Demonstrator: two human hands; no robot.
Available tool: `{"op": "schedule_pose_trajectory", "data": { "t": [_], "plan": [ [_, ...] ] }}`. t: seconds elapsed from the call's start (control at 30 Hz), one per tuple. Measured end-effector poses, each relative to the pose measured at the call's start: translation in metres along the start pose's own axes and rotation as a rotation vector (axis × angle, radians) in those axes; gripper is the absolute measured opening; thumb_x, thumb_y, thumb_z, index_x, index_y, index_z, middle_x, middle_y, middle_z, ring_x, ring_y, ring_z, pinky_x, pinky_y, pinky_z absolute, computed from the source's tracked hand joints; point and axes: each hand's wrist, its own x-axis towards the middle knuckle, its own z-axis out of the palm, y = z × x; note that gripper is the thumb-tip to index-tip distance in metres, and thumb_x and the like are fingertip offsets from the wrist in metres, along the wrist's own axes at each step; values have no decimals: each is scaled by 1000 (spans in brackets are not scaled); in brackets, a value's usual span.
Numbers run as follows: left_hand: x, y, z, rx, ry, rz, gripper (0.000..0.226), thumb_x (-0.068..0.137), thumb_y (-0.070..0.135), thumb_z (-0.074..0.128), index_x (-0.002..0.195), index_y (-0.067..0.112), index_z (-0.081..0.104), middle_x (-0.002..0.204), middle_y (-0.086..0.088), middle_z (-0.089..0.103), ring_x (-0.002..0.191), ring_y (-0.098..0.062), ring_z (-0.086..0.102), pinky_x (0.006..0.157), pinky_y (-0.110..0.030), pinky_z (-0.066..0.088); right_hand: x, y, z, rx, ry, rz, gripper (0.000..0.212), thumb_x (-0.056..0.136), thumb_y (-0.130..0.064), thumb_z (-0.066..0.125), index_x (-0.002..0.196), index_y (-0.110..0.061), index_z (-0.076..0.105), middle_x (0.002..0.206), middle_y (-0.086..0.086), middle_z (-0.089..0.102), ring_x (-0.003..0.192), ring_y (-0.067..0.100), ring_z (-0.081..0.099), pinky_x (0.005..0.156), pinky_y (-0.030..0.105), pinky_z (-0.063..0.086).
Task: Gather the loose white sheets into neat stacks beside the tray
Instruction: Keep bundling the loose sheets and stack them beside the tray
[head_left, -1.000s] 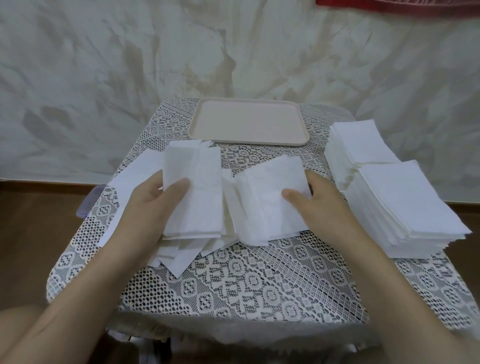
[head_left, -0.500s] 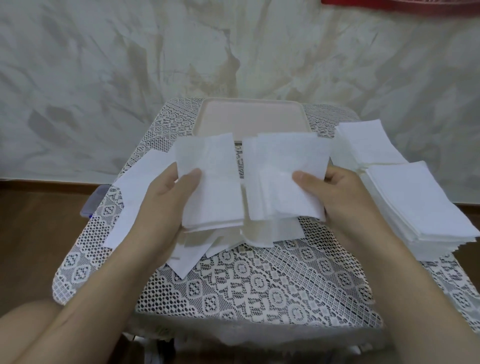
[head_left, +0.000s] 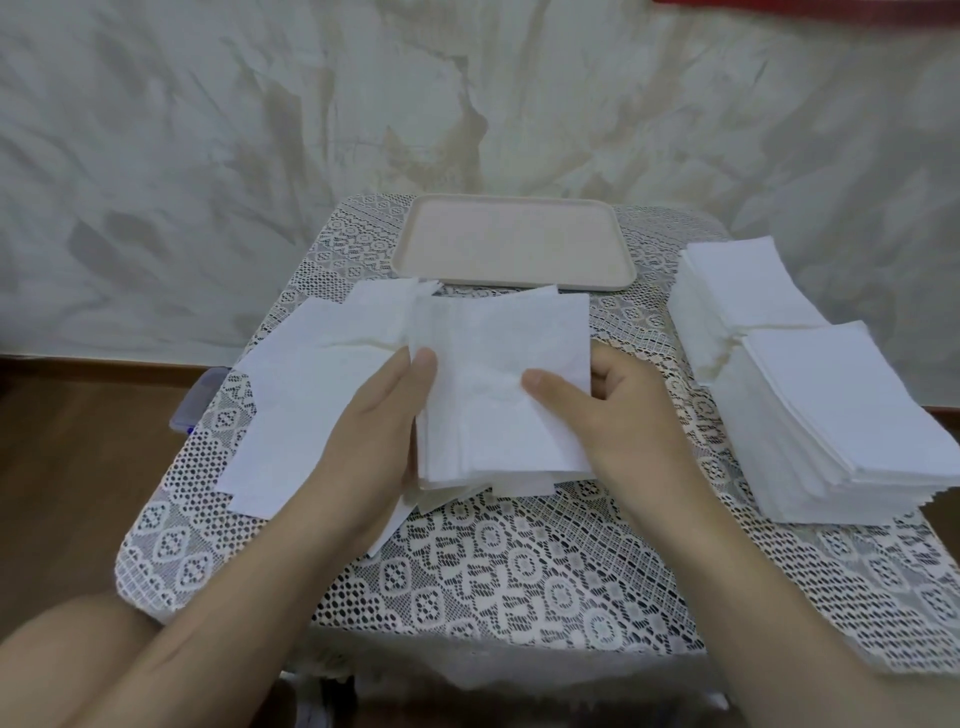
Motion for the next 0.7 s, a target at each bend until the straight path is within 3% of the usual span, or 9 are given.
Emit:
{"op": "schedule_pose_trajectory", "data": {
  "t": [0.1, 0.27, 0.37, 0.47, 0.6, 0.7],
  "plan": [
    [0, -1, -1, 20, -10, -10, 51, 91, 60, 51, 130, 31, 68, 122, 3, 78, 111, -20, 75, 84, -43, 59, 0, 1, 3, -14, 8, -13, 9, 93, -16, 73, 91, -25, 73, 91, -9, 78, 81, 9, 73, 68, 29, 57],
    [-2, 2, 0, 44, 14, -15, 29, 110, 36, 47, 130, 31, 67, 118, 4, 79, 108, -20, 76, 74, -48, 65, -2, 2, 1, -96, 11, -19, 2, 93, -23, 74, 95, -23, 74, 93, -7, 77, 85, 16, 73, 76, 41, 58],
    [-2, 3, -3, 89, 64, -19, 26, 110, 38, 48, 124, 37, 70, 115, 7, 79, 108, -22, 76, 75, -55, 64, -3, 0, -3, -227, 43, -58, 16, 89, -37, 68, 95, -24, 72, 90, -7, 75, 84, 21, 71, 77, 54, 58],
    [-3, 4, -2, 83, 83, -17, 25, 110, 39, 48, 122, 40, 70, 116, 7, 79, 109, -22, 75, 76, -57, 64, -5, -5, -8, -170, 32, -42, 4, 95, -25, 70, 94, -22, 71, 86, -6, 77, 82, 16, 74, 74, 51, 60],
    [-4, 4, 0, 56, 90, -17, 25, 109, 42, 50, 125, 39, 69, 116, 9, 79, 108, -19, 76, 78, -52, 64, -9, -11, -4, -103, -27, -21, 5, 96, -17, 69, 92, -15, 70, 81, -2, 78, 77, 14, 75, 65, 46, 59],
    [-4, 3, 1, 45, 79, 3, 31, 109, 41, 50, 133, 30, 67, 122, 7, 78, 115, -18, 74, 89, -43, 60, -8, -10, 3, -70, -32, -22, 6, 96, -14, 69, 90, -13, 69, 75, 1, 76, 72, 16, 74, 61, 43, 57]
  ]
}}
